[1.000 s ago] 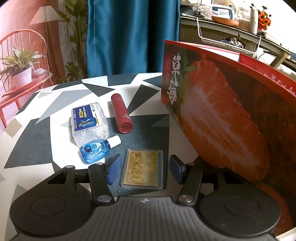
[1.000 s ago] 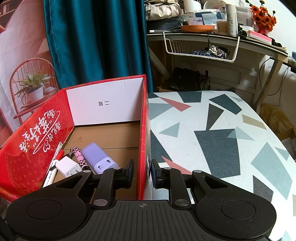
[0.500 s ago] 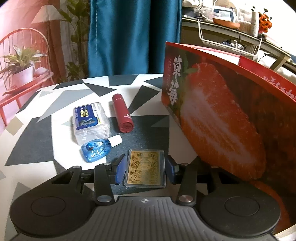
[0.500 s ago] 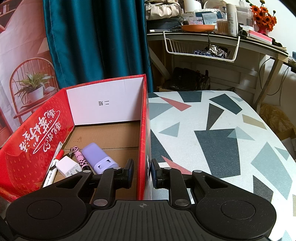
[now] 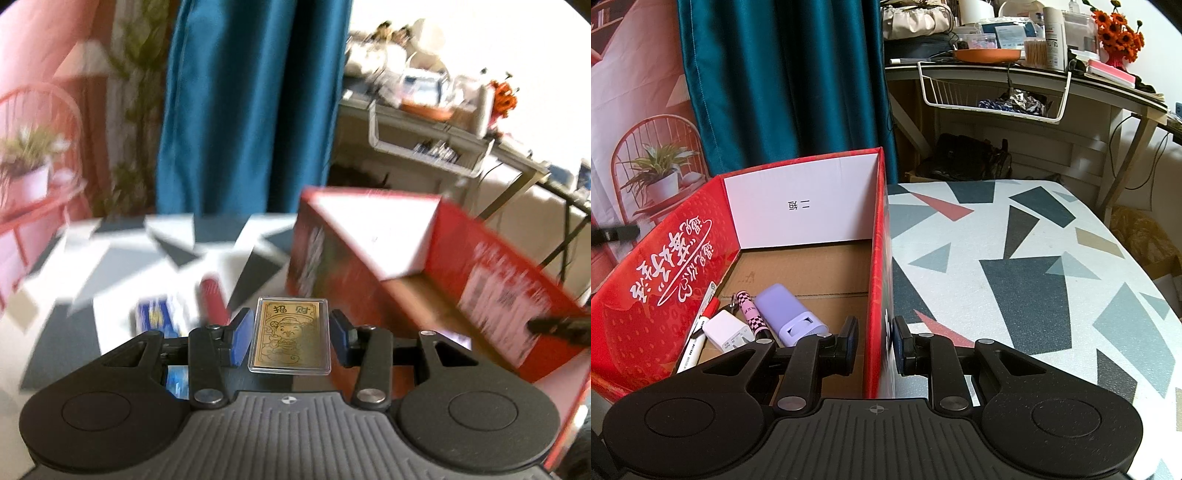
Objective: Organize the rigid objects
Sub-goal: 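Close the left gripper on the gold card and carry it into the red box, then release the gold card and return the left gripper over the blue correction tape, then grasp the blue correction tape with the left gripper and lift it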
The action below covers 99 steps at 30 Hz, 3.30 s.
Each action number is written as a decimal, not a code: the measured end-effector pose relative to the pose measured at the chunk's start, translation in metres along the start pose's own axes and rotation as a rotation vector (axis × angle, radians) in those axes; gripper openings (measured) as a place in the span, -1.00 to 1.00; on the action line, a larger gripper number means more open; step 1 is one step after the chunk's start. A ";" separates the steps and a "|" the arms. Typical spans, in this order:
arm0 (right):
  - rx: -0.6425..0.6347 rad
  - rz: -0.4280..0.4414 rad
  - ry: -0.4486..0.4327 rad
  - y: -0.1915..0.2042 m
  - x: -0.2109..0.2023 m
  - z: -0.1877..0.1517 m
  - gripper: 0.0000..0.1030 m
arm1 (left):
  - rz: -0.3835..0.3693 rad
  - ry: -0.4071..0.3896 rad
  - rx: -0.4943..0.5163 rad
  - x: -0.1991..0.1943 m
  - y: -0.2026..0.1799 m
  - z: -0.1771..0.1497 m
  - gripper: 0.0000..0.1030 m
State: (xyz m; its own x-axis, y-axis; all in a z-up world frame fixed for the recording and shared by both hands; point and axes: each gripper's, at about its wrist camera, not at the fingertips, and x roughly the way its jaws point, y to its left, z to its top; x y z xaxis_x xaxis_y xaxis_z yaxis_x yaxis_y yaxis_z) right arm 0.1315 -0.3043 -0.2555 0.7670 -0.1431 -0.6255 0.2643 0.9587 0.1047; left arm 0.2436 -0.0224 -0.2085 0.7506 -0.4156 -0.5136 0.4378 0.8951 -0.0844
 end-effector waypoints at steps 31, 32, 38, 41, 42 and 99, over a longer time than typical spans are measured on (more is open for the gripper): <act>0.000 0.001 -0.001 0.000 0.000 0.000 -0.62 | -0.129 0.130 0.289 0.028 -0.060 0.030 -0.04; 0.000 0.001 -0.001 0.000 0.000 0.000 -0.62 | -0.137 0.130 0.270 0.028 -0.058 0.029 -0.02; 0.000 0.001 -0.001 0.000 -0.001 0.000 -0.62 | -0.158 0.092 0.164 0.021 -0.044 0.029 0.15; 0.000 0.001 -0.001 0.000 0.000 0.000 -0.62 | -0.131 0.055 0.098 0.014 -0.031 0.031 0.23; 0.000 0.001 -0.001 0.000 -0.001 0.000 -0.62 | -0.117 0.048 0.077 0.012 -0.025 0.031 0.24; 0.002 0.002 -0.002 0.000 -0.001 0.000 -0.61 | 0.437 0.242 -0.199 0.061 0.052 -0.039 0.16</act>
State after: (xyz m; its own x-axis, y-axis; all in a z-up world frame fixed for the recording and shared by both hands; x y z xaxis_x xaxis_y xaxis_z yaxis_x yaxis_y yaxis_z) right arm 0.1311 -0.3041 -0.2552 0.7687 -0.1419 -0.6236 0.2640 0.9585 0.1074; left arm 0.2928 0.0056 -0.2778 0.6962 0.0305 -0.7172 -0.0096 0.9994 0.0332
